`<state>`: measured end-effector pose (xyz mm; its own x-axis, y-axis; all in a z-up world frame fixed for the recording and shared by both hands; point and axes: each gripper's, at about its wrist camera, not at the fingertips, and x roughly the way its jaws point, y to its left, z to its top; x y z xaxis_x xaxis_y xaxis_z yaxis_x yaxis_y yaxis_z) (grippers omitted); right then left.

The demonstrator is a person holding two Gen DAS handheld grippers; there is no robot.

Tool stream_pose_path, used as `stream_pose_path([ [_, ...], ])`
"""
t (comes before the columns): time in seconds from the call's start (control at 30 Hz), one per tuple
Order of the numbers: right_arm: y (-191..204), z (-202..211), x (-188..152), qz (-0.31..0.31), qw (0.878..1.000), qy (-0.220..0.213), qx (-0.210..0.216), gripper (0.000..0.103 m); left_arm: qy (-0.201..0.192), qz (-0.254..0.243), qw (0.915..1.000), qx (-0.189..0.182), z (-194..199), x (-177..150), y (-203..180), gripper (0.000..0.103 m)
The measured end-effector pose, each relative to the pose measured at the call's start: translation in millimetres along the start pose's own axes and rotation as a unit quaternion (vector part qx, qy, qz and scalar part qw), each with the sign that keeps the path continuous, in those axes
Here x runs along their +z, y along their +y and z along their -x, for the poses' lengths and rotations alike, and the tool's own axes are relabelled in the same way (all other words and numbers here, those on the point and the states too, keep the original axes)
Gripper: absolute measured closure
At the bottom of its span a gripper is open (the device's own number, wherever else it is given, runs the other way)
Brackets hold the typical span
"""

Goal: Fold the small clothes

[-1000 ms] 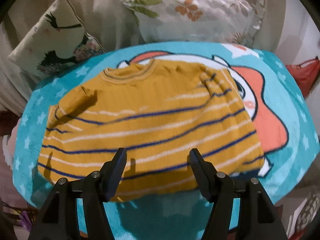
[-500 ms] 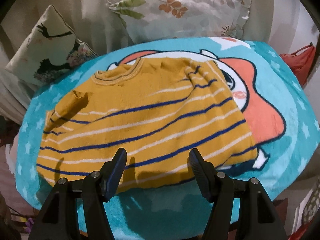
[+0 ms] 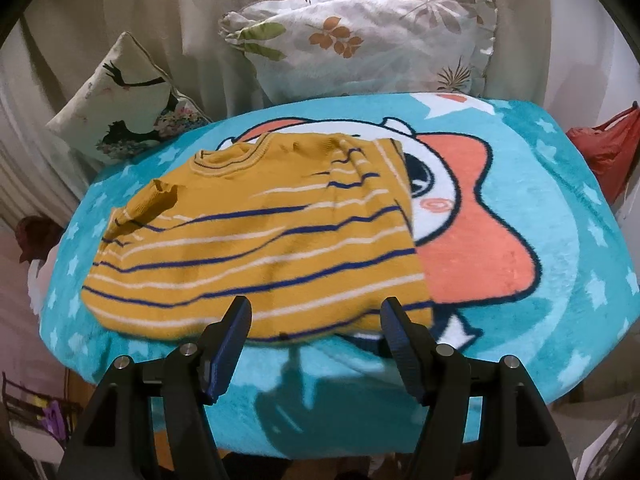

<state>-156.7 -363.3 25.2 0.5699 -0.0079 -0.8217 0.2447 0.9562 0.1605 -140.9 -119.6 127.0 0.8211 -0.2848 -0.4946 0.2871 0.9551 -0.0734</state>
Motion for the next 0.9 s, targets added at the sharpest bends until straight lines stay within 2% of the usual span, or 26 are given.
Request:
stream_pose_path([
  [0.1,-3.4,4.9,-8.7,0.009,1.000,0.000,0.007,0.031,0.012,-0.017,0.9993,0.031,5.5,-8.0,-16.3,0.000],
  [0.3,-0.5,13.8,-24.3,0.032,0.999,-0.007,0.025,0.031,0.033,-0.032,0.9977,0.050,9.2,-20.2,-34.3,0.000],
  [0.43,-1.6,21.2,-28.4,0.029,0.999,-0.021,0.027,0.030,0.057,-0.045,0.9964,0.043,2.4,-25.0,-42.6,0.000],
  [0.63,-3.1,20.4,-25.9,0.018,0.999,-0.023,0.023,0.028,0.062,-0.074,0.9948,0.033,-3.0,-24.9,-50.4,0.000],
  [0.9,17.0,5.0,-22.3,0.022,1.000,-0.008,0.016,0.027,0.094,-0.064,0.9932,0.028,-26.8,-20.7,-25.1,0.000],
])
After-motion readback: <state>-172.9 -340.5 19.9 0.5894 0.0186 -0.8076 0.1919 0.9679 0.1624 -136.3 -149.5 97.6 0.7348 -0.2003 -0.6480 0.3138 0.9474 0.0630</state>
